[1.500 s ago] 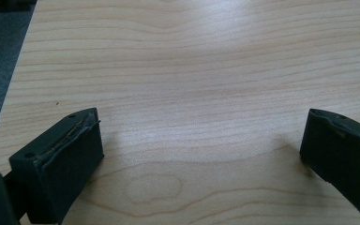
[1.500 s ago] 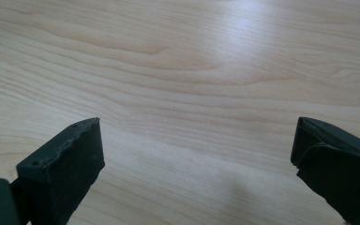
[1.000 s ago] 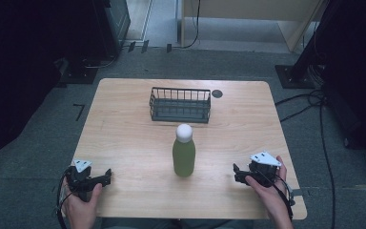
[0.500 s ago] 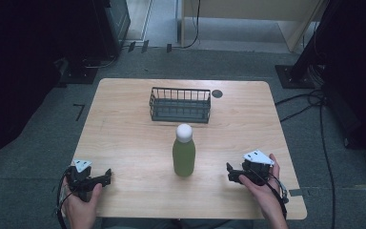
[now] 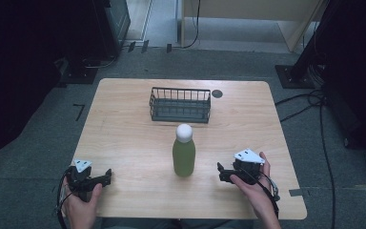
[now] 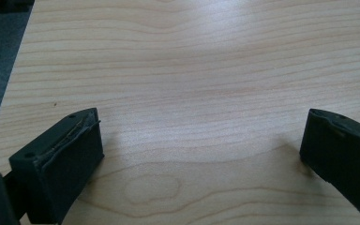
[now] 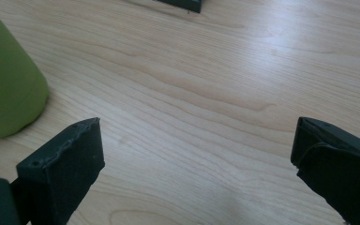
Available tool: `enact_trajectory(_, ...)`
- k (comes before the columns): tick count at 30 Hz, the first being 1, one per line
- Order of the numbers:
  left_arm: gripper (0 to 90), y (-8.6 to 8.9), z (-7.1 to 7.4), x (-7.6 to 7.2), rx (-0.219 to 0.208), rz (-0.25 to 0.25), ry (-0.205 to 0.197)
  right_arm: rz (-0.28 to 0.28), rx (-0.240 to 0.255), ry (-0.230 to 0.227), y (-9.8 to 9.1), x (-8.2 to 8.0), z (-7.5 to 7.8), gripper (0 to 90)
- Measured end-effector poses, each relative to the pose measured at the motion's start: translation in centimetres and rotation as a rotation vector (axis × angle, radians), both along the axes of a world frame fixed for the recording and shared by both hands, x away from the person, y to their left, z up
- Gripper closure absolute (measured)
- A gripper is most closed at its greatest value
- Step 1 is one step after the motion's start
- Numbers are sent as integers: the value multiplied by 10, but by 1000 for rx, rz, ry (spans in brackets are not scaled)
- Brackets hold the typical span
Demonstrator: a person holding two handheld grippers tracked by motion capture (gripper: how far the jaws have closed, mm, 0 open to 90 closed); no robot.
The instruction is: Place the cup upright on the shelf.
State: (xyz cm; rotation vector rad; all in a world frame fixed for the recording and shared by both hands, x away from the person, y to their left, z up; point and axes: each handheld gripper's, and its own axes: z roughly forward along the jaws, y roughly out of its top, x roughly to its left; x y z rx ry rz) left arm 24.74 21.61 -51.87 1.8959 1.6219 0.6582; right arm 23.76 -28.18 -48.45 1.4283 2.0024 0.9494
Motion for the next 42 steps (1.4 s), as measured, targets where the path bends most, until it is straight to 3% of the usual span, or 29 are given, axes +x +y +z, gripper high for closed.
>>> enact_trajectory(23,0,0,0,0,0,0,0,99,40,8,42,1,2,25)
enact_trajectory(39,0,0,0,0,0,0,0,155,96,15,61,3,5,27)
enact_trajectory(42,0,0,0,0,0,-1,0,157,85,9,62,4,6,27)
